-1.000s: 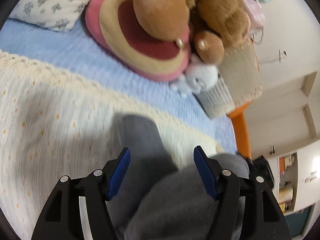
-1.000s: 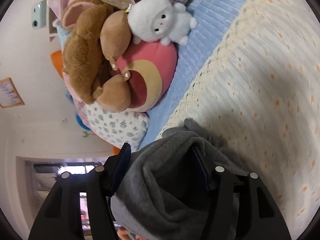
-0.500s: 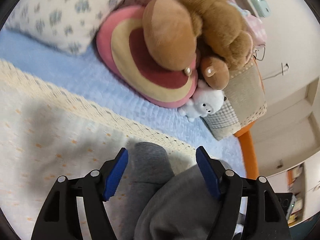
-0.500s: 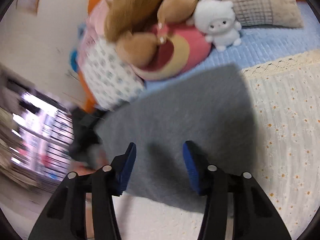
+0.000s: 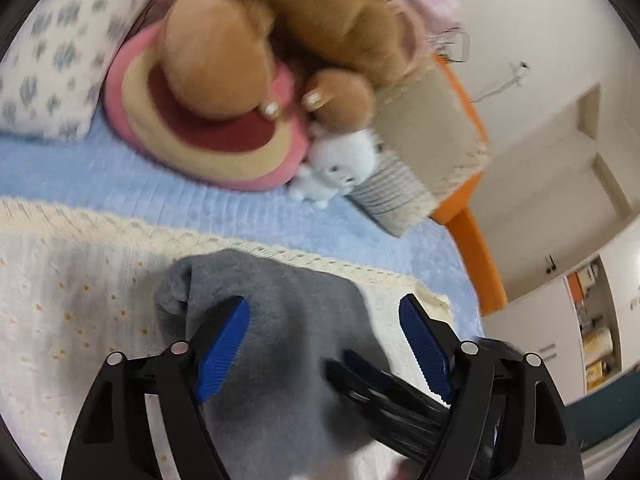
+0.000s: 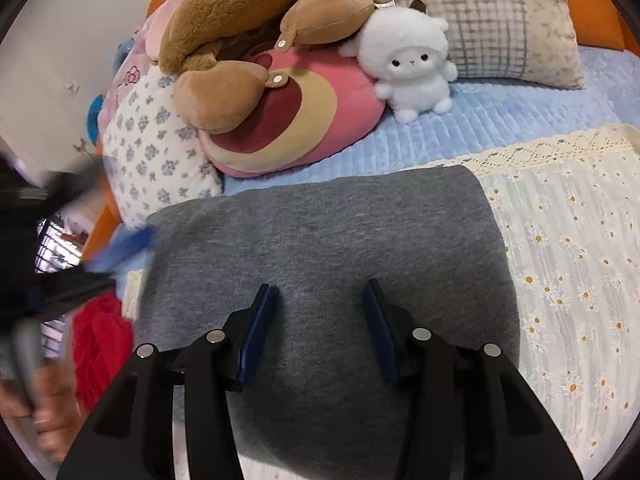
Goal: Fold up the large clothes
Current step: 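Press the folded grey bundle flat with both tools, then close both tools on the folded grey sweatshirt edge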
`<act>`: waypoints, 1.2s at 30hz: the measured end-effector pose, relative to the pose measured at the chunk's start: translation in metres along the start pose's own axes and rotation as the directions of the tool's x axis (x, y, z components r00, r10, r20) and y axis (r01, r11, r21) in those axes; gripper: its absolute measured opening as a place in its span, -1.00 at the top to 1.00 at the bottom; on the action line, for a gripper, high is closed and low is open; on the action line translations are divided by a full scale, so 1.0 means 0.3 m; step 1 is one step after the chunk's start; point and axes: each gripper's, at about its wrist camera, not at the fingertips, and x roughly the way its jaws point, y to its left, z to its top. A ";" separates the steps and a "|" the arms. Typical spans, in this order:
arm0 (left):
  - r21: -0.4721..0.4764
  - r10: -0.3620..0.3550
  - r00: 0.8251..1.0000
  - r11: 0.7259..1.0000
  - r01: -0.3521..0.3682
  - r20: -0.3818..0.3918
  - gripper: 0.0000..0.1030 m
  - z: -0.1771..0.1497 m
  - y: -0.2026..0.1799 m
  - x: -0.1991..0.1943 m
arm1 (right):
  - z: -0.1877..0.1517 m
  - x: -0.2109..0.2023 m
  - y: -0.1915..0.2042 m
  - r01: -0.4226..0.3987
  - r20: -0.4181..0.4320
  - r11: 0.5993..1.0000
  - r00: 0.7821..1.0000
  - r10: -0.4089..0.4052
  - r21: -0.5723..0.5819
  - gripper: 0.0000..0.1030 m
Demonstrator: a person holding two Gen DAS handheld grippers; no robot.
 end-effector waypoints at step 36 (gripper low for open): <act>0.259 0.111 0.988 0.963 -0.080 -0.107 -0.76 -0.315 -0.017 0.073 | -0.204 -0.068 -0.103 -0.066 -0.108 0.997 0.992 0.063 -0.025 0.31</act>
